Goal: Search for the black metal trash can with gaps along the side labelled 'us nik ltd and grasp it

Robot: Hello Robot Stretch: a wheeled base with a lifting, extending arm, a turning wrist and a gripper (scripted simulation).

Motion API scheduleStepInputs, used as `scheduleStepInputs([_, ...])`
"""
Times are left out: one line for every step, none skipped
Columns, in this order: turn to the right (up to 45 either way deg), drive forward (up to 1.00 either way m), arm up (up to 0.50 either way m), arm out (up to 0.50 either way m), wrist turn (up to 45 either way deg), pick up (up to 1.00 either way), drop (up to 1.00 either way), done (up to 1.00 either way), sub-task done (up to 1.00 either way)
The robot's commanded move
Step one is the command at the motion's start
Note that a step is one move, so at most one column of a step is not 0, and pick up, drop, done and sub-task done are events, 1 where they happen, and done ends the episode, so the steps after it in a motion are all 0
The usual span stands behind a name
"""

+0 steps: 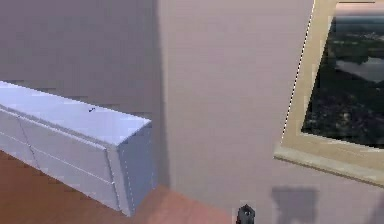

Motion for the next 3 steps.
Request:
scheduleStepInputs([0.0, 0.25, 0.00, 0.00, 0.0, 0.00, 0.00, 0.00, 0.00])
scheduleStepInputs([-45.0, 0.00, 0.00, 0.00, 0.0, 0.00, 0.00, 0.00, 0.00])
scheduleStepInputs([-15.0, 0.00, 0.00, 0.00, 0.0, 0.00, 0.00, 0.00, 0.00])
